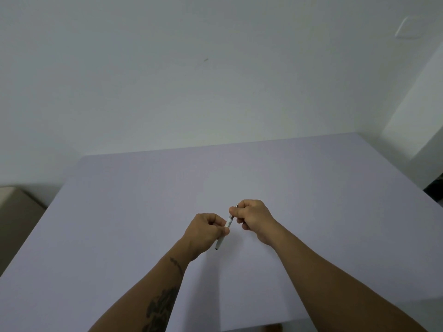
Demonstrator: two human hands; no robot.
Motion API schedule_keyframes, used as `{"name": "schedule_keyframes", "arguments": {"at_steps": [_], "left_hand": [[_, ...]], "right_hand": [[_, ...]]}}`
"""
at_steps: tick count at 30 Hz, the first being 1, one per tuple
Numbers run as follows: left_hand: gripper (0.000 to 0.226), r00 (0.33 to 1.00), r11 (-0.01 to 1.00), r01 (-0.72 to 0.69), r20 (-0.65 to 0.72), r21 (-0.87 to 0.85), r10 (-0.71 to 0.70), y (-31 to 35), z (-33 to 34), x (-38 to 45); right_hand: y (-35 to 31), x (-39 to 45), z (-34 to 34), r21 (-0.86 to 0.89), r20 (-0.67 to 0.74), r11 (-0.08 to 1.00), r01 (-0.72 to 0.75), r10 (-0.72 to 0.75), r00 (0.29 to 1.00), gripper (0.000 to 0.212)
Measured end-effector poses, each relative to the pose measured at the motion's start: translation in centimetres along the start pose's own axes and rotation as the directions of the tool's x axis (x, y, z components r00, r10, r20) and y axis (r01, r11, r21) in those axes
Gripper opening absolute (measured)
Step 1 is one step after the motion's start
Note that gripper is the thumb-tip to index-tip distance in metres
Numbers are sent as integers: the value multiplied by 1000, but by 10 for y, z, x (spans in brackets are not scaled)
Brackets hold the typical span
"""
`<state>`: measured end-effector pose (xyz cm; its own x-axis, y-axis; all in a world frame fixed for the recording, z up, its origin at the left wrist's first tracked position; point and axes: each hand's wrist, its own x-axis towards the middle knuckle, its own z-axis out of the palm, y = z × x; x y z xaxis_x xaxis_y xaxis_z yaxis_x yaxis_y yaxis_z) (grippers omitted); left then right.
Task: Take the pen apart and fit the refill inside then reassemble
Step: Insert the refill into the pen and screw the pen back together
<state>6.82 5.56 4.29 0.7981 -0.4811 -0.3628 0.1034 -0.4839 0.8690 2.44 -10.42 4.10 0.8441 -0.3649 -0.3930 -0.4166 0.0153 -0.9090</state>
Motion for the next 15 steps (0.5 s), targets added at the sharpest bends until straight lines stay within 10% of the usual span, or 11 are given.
{"name": "schedule_keyframes", "arguments": {"at_steps": [15], "left_hand": [[15,998,999,-1,68,-36,3,10,5,-7]], "right_hand": [[-1,-10,-12,205,136,975,-81,53,989,16]]}}
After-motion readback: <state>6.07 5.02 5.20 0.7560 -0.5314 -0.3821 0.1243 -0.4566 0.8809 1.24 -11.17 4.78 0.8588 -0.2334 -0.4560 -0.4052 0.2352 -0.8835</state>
